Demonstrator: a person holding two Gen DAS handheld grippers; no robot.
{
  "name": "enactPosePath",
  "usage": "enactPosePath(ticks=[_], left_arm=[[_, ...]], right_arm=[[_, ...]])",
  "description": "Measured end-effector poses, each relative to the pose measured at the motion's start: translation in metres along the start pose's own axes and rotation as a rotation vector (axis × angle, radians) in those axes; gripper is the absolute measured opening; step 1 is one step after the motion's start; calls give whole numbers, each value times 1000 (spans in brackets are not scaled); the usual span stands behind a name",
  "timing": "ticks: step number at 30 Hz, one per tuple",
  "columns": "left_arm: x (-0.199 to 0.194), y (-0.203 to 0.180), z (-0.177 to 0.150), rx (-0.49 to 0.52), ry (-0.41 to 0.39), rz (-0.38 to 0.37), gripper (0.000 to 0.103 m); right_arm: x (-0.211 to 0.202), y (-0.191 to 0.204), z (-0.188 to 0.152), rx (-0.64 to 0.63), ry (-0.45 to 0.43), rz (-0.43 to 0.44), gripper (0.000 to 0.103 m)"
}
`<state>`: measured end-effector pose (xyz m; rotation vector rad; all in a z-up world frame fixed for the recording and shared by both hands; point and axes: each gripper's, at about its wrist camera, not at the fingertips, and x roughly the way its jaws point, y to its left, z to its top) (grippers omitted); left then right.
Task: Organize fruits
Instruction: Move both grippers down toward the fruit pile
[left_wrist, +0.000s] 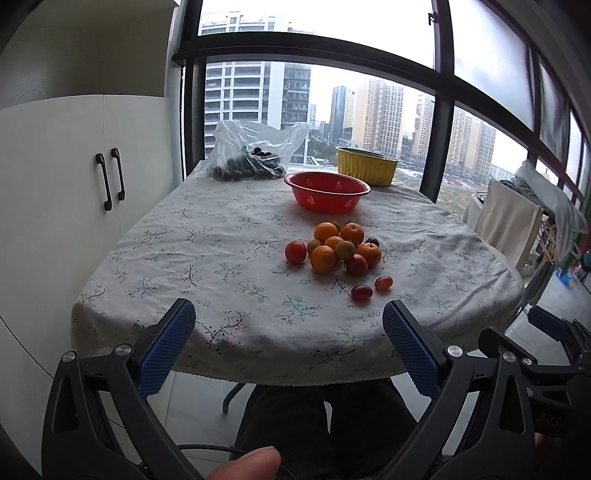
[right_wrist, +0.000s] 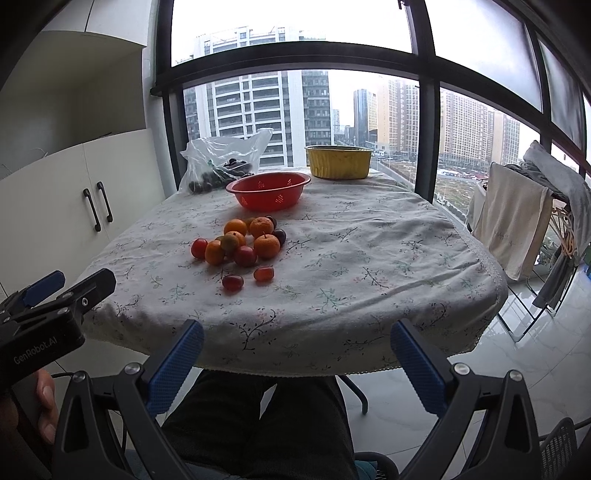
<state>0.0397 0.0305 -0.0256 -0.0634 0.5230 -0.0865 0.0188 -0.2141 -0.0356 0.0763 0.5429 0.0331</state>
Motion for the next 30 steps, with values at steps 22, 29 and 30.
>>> enactPosePath(ticks=[22, 29, 30], left_arm=[[163, -29, 16, 264, 271, -323, 103], [190, -76, 20, 531, 334, -495, 61], [197, -80, 21, 549, 354, -511, 50]], right_arm=[[132, -21, 55, -163, 152, 267, 81], [156, -17, 62, -319, 229, 383, 64], [159, -17, 62, -336, 239, 399, 62]])
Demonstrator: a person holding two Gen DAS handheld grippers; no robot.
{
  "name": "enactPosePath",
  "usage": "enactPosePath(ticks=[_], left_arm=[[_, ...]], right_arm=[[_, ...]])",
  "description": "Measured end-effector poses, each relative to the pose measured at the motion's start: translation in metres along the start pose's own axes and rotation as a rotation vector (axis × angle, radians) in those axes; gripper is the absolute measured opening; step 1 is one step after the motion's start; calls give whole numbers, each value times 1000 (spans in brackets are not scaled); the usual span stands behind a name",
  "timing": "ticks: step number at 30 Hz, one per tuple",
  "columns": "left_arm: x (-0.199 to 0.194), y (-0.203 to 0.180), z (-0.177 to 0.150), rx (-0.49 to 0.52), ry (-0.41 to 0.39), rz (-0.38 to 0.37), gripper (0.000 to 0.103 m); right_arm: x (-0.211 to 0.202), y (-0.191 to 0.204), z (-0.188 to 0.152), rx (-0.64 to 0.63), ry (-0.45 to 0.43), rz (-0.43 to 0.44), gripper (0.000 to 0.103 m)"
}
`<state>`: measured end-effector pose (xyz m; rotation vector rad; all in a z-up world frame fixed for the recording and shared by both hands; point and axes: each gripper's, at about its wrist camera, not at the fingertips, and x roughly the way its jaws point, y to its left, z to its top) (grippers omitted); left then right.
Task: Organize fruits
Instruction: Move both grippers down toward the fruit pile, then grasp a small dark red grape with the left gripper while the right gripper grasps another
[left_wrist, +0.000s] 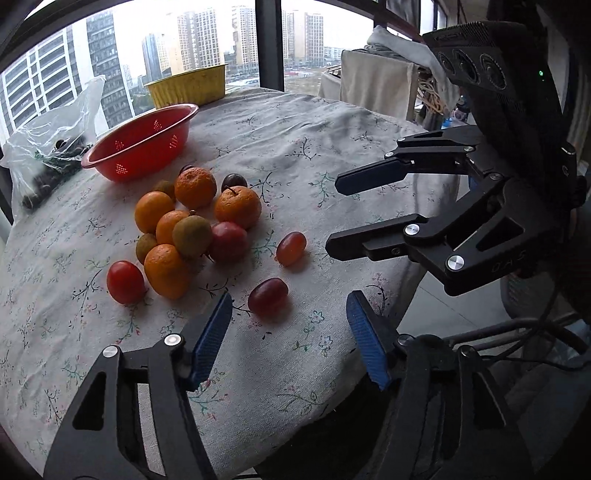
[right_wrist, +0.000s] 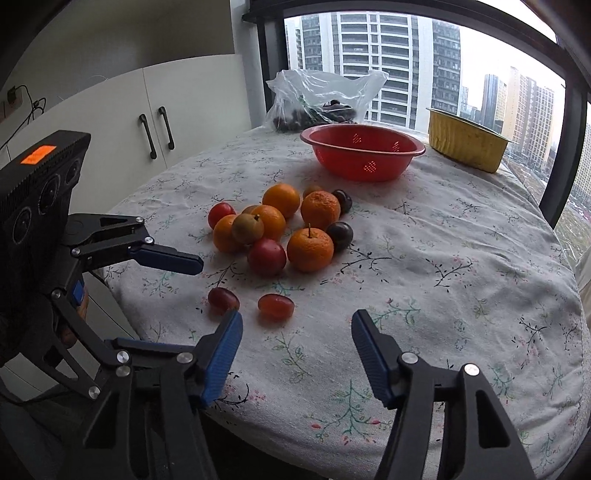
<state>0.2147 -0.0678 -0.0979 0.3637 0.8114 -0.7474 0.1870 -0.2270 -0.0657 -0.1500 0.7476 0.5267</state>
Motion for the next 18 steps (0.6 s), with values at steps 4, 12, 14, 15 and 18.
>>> enactPosePath(ticks=[4, 12, 14, 15, 18], left_arm=[[14, 5, 11, 32, 35, -31, 44], [24, 17, 12, 77, 85, -60, 40], [25, 19, 13, 79, 85, -74, 40], [25, 20, 13, 80, 87, -89, 36], [25, 20, 14, 100, 91, -112, 29]], right_arm=[[9, -8, 1, -42, 38, 47, 57], [21, -14, 3, -70, 73, 134, 53], [23, -12, 5, -91, 82, 148, 52], [24, -10, 5, -102, 86, 154, 51], [26, -5, 7, -141, 101, 171, 50]])
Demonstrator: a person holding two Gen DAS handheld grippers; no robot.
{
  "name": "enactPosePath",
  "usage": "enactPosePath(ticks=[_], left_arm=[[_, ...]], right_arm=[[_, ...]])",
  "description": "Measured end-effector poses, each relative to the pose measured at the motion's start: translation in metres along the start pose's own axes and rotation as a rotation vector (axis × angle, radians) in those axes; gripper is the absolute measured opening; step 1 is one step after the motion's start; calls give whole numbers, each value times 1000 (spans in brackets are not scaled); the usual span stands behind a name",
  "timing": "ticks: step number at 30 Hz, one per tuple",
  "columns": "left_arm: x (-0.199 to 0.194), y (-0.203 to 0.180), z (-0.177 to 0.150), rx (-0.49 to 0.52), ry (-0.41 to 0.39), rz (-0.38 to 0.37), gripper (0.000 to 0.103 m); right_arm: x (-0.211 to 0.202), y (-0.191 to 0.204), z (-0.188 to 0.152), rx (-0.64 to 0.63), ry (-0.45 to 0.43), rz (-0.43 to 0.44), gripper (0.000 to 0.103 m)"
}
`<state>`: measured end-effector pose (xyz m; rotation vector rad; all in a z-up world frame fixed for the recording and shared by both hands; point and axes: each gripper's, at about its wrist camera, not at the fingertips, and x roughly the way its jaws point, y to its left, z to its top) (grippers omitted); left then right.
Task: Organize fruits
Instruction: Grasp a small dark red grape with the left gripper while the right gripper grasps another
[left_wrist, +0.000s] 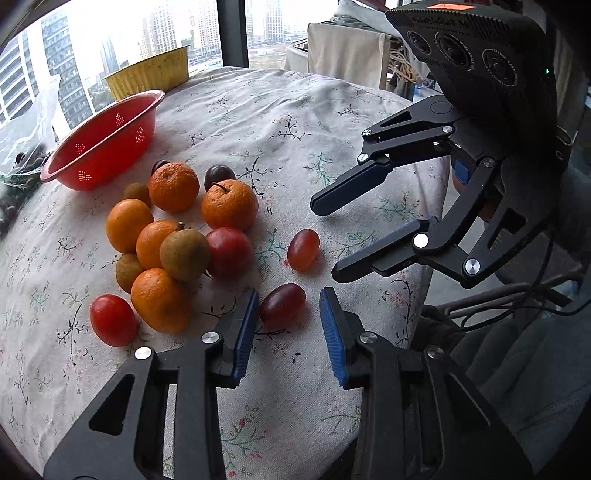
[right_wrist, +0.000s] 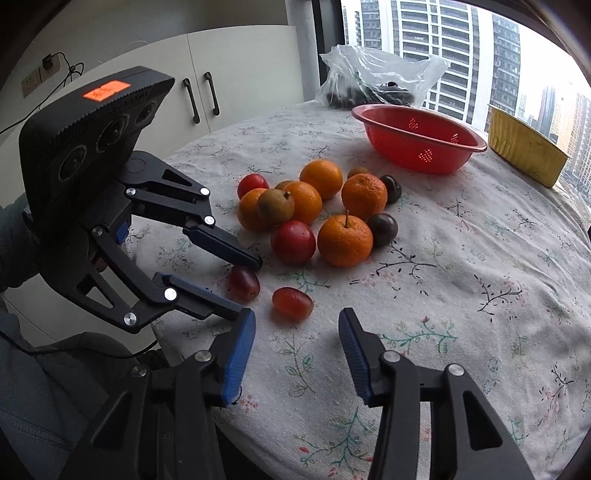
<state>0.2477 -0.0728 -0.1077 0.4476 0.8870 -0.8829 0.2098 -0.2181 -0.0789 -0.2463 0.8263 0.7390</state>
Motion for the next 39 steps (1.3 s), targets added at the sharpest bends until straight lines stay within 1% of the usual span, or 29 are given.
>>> enactPosePath(ticks=[1, 2, 3, 5, 12, 17, 20, 24, 33, 39], left_arm=[[0, 0, 0, 10, 0, -3, 27], [0, -1, 1, 17, 2, -6, 22], [-1, -1, 0, 19, 2, -9, 22], [-2, 1, -1, 20, 1, -14, 19], [-6, 7, -6, 21, 4, -27, 19], [-8, 7, -9, 29, 2, -31, 19], [-9, 8, -10, 26, -2, -41, 19], [-12, 10, -13, 14, -13, -46, 19], [-22, 13, -15, -12, -44, -49, 18], [-32, 15, -16, -27, -67, -51, 19]], right_arm=[[1, 1, 1, -13, 5, 3, 49], [2, 2, 1, -23, 10, 6, 49], [3, 2, 2, -31, 13, 9, 49], [5, 1, 3, -45, 20, 15, 49], [14, 0, 11, -88, 47, 36, 46], [20, 3, 17, -127, 64, 43, 41], [22, 2, 21, -137, 75, 46, 37], [25, 0, 24, -142, 88, 48, 26], [23, 6, 20, -174, 90, 42, 25], [12, 2, 21, -152, 56, 26, 25]])
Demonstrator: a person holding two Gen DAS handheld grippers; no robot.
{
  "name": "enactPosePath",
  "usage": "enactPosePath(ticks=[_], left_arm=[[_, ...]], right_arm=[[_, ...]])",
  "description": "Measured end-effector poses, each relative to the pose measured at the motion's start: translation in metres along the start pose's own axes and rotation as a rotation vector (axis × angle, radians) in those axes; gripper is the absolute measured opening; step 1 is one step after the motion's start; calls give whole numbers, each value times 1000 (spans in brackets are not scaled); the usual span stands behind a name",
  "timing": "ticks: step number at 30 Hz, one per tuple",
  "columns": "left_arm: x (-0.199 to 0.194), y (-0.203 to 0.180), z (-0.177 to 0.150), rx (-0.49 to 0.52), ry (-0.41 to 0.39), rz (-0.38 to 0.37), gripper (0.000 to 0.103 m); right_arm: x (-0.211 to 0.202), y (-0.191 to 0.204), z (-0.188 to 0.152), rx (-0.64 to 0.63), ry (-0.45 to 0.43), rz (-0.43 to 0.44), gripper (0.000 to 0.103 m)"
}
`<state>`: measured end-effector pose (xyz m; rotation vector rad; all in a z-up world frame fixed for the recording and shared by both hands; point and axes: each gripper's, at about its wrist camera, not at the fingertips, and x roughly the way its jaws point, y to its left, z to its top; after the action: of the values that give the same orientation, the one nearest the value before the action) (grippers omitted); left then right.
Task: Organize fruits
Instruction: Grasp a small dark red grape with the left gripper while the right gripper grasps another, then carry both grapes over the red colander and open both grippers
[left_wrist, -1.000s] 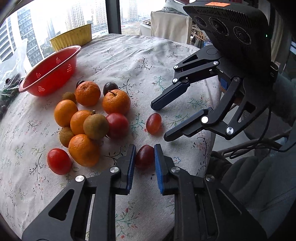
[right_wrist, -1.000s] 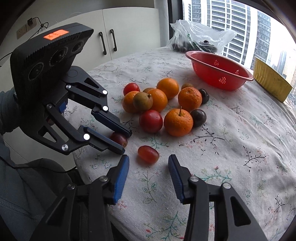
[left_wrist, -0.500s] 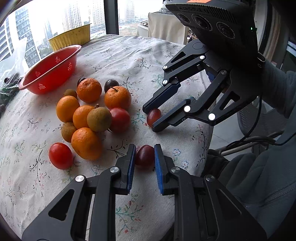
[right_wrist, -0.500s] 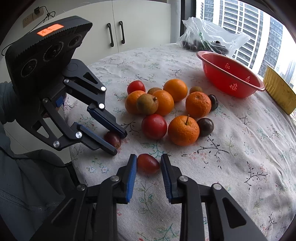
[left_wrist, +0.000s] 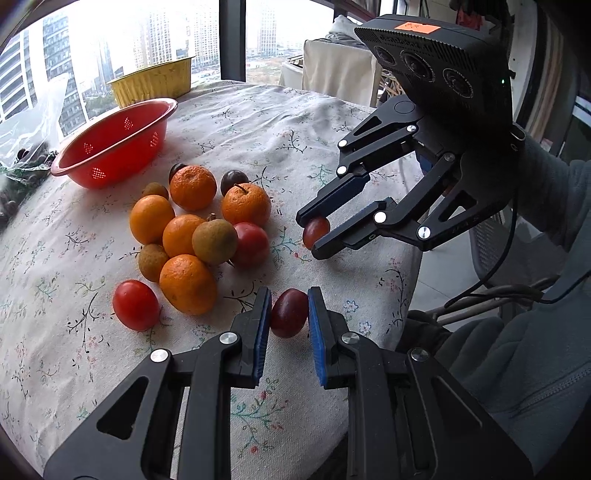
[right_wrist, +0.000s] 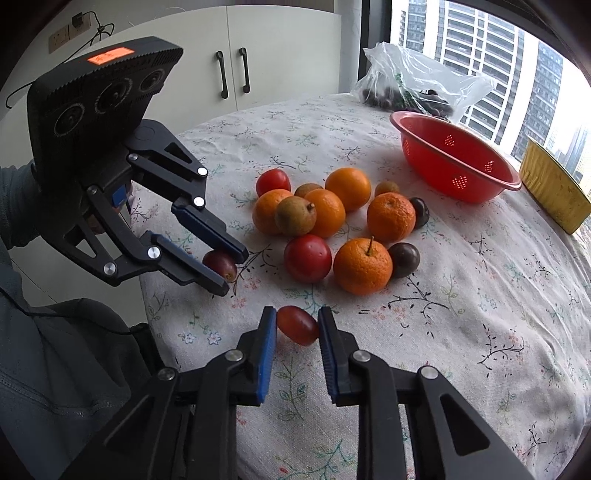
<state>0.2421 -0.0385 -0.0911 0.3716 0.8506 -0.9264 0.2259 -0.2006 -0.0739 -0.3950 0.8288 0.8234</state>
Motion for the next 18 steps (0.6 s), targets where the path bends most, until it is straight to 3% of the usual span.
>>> enactPosePath(ticks=[9, 18], left_arm=[[-26, 15, 11, -12, -55, 30, 18], [-80, 57, 54, -45, -158, 114, 19]], right_arm=[[-23, -14, 11, 26, -69, -49, 25], [-55, -65, 59, 86, -184, -156, 25]])
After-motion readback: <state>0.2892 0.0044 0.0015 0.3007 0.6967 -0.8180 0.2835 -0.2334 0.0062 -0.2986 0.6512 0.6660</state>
